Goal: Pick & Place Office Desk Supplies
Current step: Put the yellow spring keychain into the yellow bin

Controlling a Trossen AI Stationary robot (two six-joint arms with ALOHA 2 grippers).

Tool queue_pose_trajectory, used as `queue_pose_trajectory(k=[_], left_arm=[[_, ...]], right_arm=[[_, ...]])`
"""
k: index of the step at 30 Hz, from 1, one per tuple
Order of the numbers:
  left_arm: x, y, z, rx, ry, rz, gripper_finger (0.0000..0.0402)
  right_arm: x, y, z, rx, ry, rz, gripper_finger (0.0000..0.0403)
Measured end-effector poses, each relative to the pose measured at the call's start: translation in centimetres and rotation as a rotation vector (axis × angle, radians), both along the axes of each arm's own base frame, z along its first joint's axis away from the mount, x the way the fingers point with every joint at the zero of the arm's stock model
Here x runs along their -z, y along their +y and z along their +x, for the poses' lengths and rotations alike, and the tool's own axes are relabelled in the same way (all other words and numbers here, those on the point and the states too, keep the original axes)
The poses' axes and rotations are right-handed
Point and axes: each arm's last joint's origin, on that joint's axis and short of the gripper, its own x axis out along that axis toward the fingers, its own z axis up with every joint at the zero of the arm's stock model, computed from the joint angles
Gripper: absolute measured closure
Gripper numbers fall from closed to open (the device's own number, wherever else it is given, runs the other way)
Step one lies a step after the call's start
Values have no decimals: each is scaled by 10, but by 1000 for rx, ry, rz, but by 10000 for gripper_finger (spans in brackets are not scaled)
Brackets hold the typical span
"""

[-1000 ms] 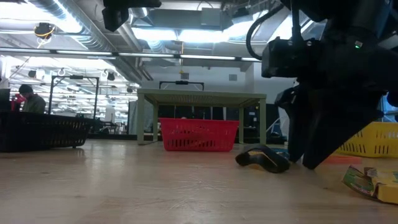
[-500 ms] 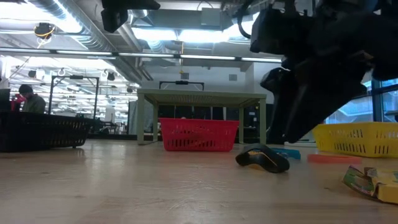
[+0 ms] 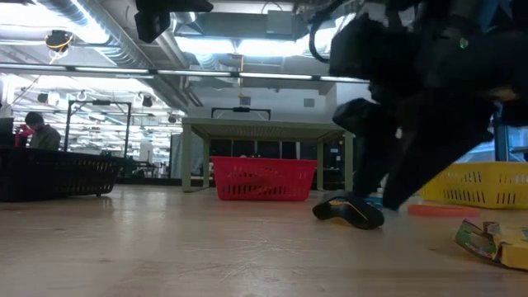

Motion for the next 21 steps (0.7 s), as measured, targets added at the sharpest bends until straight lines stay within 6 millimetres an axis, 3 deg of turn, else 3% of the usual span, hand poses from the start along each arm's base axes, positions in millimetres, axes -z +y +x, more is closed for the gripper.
queue_pose_trajectory(k=[14,17,21], left_arm=[[0,0,0,1,-1,-1,304],[0,0,0,0,-1,-6,304],[0,0,0,0,-1,-8,304]], right_arm=[[24,-9,12,1,62,40,205],[24,-10,12,17,48,23,229],[22,-10,12,3,43,27,291]])
